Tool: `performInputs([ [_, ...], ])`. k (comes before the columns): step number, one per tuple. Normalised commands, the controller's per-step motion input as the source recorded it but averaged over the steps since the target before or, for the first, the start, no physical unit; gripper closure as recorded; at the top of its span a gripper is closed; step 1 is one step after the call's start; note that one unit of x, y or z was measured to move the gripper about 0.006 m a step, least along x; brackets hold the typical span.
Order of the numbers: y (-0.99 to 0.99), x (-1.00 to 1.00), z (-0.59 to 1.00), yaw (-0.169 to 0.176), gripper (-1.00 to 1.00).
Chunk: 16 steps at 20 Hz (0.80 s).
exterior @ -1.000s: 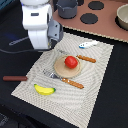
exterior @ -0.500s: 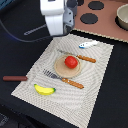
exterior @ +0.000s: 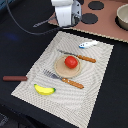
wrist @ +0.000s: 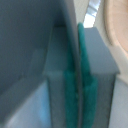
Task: Interact with the objects in diverse but meaningful ways.
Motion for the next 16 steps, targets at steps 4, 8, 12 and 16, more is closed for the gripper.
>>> performInputs([
  [4, 0.62, 0.71, 0.2, -0.002, 1.0],
  [8, 0.63, 0.72, 0.29, 0.0, 1.0],
  [12, 0.63, 0.69, 0.38, 0.0, 1.0],
  [16, 0.63, 0.65, 0.47, 0.0, 1.0],
])
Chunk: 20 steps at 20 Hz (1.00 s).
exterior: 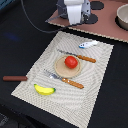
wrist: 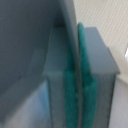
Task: Interact with the objects in diverse but meaningful ways.
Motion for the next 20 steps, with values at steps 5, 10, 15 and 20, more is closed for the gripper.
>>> performInputs([
  [5, 0.59, 0.53, 0.33, -0.012, 1.0],
  [10, 0.54, 0.45, 0.14, -0.006, 1.0],
  [15, 0.58, 0.6, 0.14, -0.034, 1.0],
  [20, 0.55, 0.61, 0.08, -0.037, 1.0],
])
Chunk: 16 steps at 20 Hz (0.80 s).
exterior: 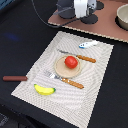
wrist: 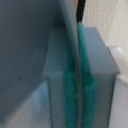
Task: Interact with the objects in diverse but meaningful ways.
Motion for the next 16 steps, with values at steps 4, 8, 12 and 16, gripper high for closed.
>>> performInputs([
  [4, 0.52, 0.63, 0.14, -0.047, 1.0],
  [8, 0.51, 0.52, 0.08, -0.027, 1.0],
  [12, 0.4, 0.28, 0.01, 0.0, 1.0],
  [16, 0.38, 0.28, 0.02, 0.0, 1.0],
])
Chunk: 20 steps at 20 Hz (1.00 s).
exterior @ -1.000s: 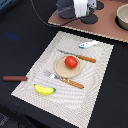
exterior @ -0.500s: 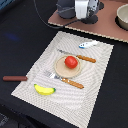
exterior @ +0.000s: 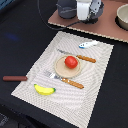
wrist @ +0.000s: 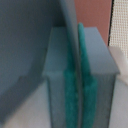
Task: Interact with the objects in diverse but meaningful ways.
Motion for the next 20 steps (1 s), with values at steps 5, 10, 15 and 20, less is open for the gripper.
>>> performInputs([
  [5, 0.31, 0.22, 0.0, 0.0, 1.0],
  [10, 0.34, 0.29, 0.03, 0.0, 1.0],
  [15, 0.4, 0.28, 0.02, 0.0, 1.0],
  [20, 0.4, 0.31, 0.04, 0.0, 1.0],
])
